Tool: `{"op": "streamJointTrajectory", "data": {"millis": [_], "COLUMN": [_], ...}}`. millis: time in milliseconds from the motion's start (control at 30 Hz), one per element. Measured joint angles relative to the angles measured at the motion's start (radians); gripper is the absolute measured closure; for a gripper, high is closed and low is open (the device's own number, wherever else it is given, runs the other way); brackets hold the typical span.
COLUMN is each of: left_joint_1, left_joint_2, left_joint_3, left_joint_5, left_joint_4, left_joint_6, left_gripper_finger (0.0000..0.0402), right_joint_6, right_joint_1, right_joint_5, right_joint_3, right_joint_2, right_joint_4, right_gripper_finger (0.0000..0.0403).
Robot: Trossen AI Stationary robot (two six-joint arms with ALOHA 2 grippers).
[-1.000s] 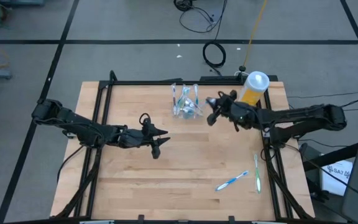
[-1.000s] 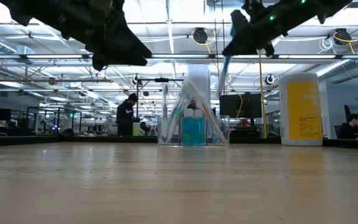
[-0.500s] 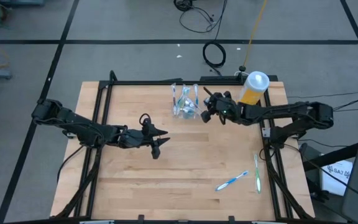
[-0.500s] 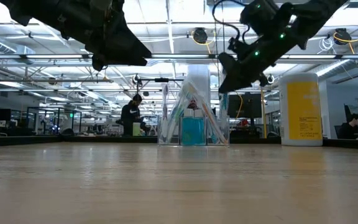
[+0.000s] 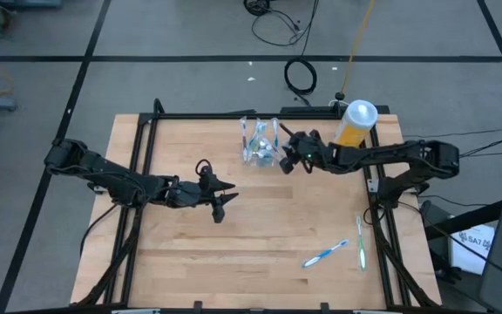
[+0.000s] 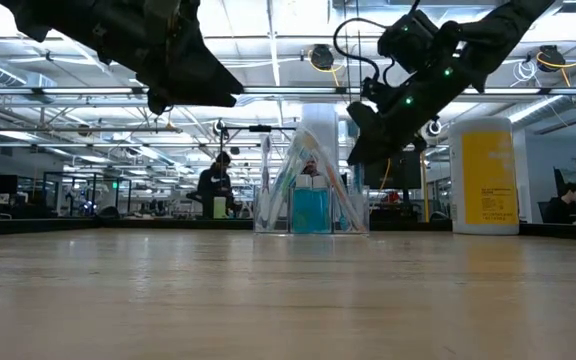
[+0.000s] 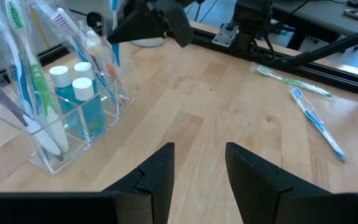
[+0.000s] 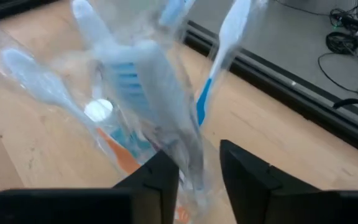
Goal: Pick & Place toothbrushing station
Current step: Put the blue toothbrush into the transparent organizer
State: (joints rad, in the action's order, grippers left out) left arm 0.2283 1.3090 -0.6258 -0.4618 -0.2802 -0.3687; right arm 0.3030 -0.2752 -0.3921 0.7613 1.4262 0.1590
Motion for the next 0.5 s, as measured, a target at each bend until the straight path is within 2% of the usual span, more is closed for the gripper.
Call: {"op": "streamJointTrajectory", "data": {"millis": [267, 500], "left_joint_1": [0.0, 0.0], "left_joint_2": [0.0, 0.0], "left_joint_3": [0.0, 0.0], "left_joint_5": [0.0, 0.001], "left_joint_4": [0.001, 0.026], "left_joint_6": [0.007, 0.007], "left_gripper_finger": [0.0252, 0.0252], "right_joint_6": [0.062, 0.137], "right_joint_1": [0.012, 0.13], "right_joint_5": [0.009, 0.118], "right_joint_3": [0.0, 0.0], "right_joint_2": [-0.055, -0.133], "right_joint_4": [-0.024, -0.152], "right_gripper_finger": [0.0238, 0.0225]}}
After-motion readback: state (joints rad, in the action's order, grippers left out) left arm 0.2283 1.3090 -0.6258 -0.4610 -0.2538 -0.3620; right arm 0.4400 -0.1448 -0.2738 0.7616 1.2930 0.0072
